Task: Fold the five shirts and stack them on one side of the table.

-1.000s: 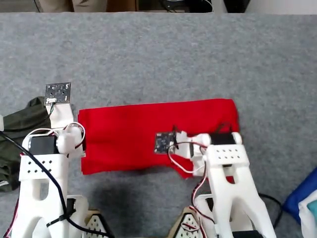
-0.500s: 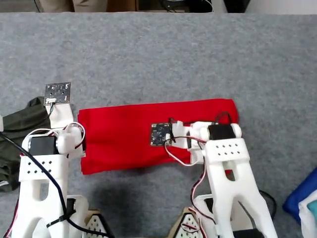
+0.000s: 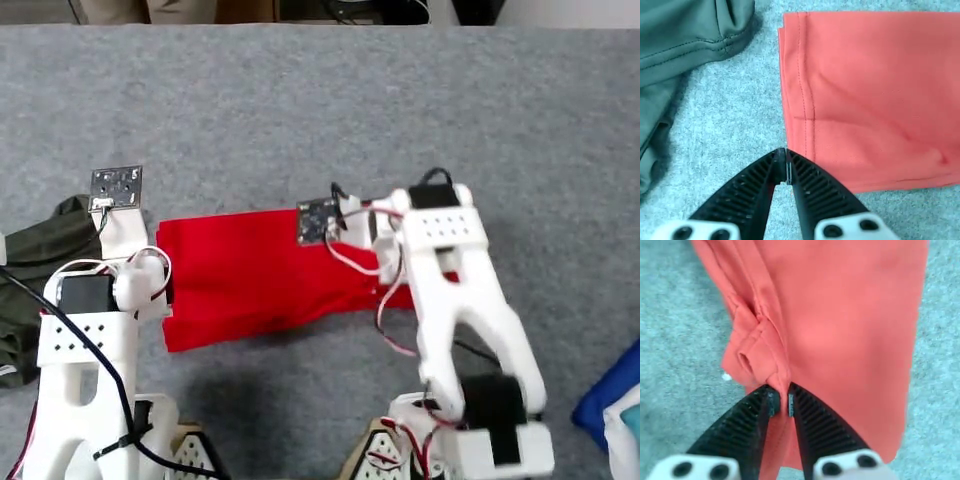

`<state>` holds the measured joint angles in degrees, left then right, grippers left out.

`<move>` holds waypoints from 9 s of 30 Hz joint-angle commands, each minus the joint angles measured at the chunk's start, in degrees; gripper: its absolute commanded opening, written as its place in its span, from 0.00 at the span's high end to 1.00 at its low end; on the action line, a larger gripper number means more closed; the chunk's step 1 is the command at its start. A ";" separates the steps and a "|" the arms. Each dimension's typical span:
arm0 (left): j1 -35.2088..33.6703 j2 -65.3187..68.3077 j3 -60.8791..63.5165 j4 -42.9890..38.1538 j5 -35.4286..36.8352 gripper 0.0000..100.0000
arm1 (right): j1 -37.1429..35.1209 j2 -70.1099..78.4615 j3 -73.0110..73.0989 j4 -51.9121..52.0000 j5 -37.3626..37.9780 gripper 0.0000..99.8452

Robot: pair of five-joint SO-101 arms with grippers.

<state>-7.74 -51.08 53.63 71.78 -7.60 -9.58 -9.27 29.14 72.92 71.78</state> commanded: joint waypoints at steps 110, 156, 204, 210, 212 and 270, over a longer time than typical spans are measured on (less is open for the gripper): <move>0.35 -0.66 3.43 -4.84 -0.44 0.98 | 4.18 3.82 -10.95 -7.38 -2.64 0.99; 0.44 -1.10 4.31 -4.92 -0.44 0.98 | 4.35 11.91 -12.18 -11.78 -5.80 0.99; -2.73 -0.48 1.23 -5.45 -0.09 0.98 | -3.56 10.59 -23.87 2.46 -20.31 0.99; -4.48 1.98 -5.71 -3.60 0.09 0.98 | -1.45 4.09 -32.04 12.31 -24.18 0.99; -4.66 5.85 -8.00 -3.34 1.14 0.98 | -0.40 2.68 -32.84 14.59 -25.41 0.99; -7.21 71.08 -55.74 14.95 6.59 0.98 | 13.93 -1.98 -30.73 16.09 -21.98 0.99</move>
<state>-15.65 21.01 6.68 80.04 -3.21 2.99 -8.22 -0.92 89.19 50.86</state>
